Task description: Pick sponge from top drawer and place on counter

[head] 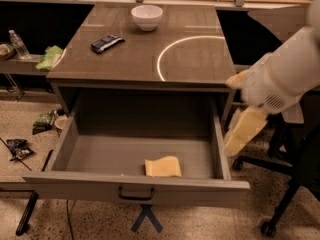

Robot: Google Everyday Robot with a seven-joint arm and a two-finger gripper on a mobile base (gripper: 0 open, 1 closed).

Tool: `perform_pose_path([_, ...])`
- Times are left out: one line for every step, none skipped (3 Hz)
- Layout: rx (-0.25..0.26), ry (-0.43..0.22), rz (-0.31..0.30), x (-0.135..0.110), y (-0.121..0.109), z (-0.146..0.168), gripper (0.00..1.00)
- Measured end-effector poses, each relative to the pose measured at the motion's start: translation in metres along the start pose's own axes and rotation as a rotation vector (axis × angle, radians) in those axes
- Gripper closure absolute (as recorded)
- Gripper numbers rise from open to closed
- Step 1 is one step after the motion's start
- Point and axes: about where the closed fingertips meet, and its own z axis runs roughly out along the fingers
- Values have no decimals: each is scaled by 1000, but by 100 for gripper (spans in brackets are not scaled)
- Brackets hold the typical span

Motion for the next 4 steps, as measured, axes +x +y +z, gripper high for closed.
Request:
perform_pose_path([-21,-159,-108,-37,-5,92,0])
perform_pose_path([9,-154,-160,-68,-22,147,0])
perform_pose_path([27,-152,-176,-79,-27,154,0])
perform_pose_path([-1,-156,-189,-72,-33,170,0])
